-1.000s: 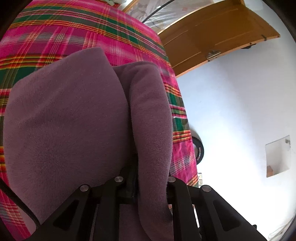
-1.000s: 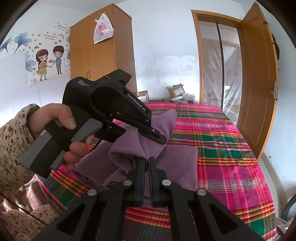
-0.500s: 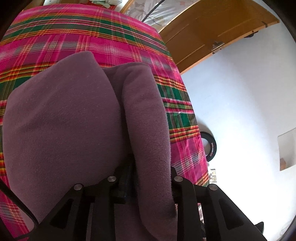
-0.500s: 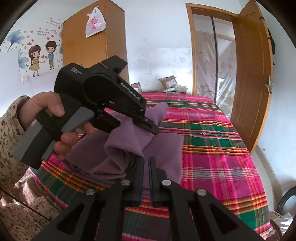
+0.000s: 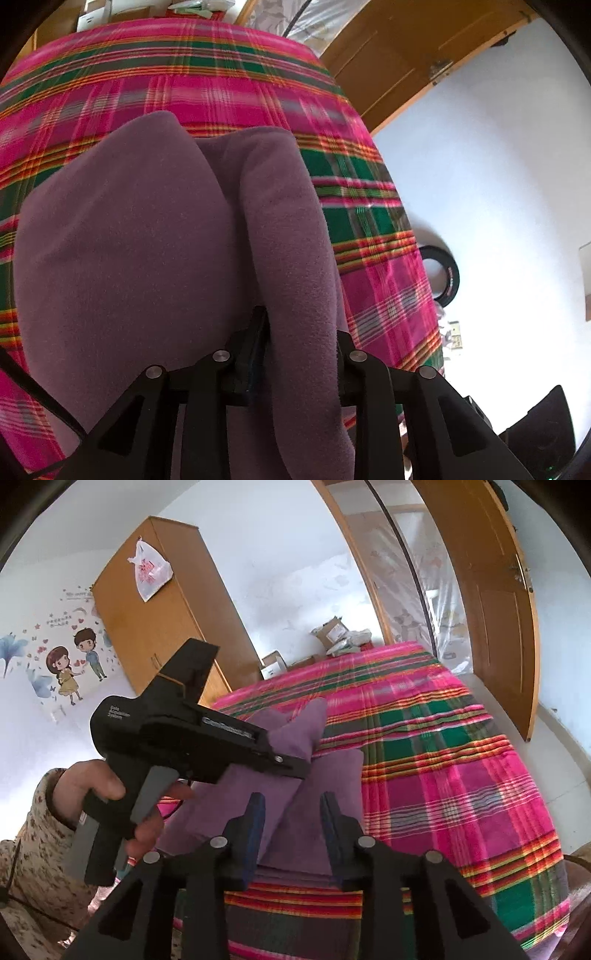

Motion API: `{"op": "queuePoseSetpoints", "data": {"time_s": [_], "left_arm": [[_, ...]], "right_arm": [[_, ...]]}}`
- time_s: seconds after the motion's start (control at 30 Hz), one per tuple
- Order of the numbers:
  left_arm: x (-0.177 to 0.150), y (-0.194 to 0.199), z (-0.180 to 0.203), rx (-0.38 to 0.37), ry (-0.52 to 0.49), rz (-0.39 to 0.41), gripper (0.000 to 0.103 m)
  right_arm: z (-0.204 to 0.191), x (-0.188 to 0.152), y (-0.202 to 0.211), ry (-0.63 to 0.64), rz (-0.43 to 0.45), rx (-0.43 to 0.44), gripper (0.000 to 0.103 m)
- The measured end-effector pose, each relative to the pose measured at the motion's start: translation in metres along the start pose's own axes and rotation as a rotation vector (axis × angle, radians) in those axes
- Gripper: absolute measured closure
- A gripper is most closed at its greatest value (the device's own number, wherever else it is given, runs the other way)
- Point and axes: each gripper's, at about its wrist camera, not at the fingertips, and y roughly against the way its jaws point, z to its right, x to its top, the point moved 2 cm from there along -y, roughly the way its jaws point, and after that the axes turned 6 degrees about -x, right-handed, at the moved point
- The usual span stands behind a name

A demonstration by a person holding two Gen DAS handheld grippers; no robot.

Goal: Fold clothes
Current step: 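Lay the folded edge down and open both grippers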

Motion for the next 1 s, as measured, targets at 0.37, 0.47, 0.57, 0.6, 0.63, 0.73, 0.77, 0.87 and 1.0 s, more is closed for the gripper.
{"op": "queuePoseSetpoints", "data": {"time_s": [0.37,0.47,0.57,0.6,0.63,0.73,0.77,0.87,1.0], "left_arm": [[0.013,-0.025,0.010,-0.009,-0.056,0.033,0.068],[0.014,-0.022,0.013,-0.042,-0.051,0.044,0.061],[0.014,-0.019,0.020,-0.055,-0.056,0.051,0.061],[0.014,-0.019,0.025,-0.053,-0.062,0.051,0.061],[0.014,-0.019,0.031,-0.051,-0.067,0.052,0.061],[0.016,-0.026,0.040,-0.051,-0.073,0.063,0.061],[0.015,-0.022,0.041,-0.071,-0.072,0.068,0.061],[0.013,-0.010,0.043,-0.112,-0.084,0.079,0.061],[0.014,-0.001,0.037,-0.130,-0.062,0.107,0.061]], "right_arm": [[-0.025,-0.002,-0.021,0.018,-0.064,0.026,0.066],[-0.032,-0.002,-0.027,0.023,-0.082,0.034,0.065],[-0.035,-0.003,-0.031,0.022,-0.096,0.039,0.065],[-0.035,-0.002,-0.031,0.019,-0.098,0.039,0.064],[-0.034,-0.002,-0.031,0.015,-0.097,0.036,0.064],[-0.032,0.000,-0.030,0.002,-0.095,0.029,0.064],[-0.031,0.000,-0.030,-0.002,-0.094,0.027,0.064],[-0.025,0.001,-0.027,-0.013,-0.088,0.018,0.064],[-0.010,0.003,-0.025,-0.067,-0.085,0.050,0.064]]}}
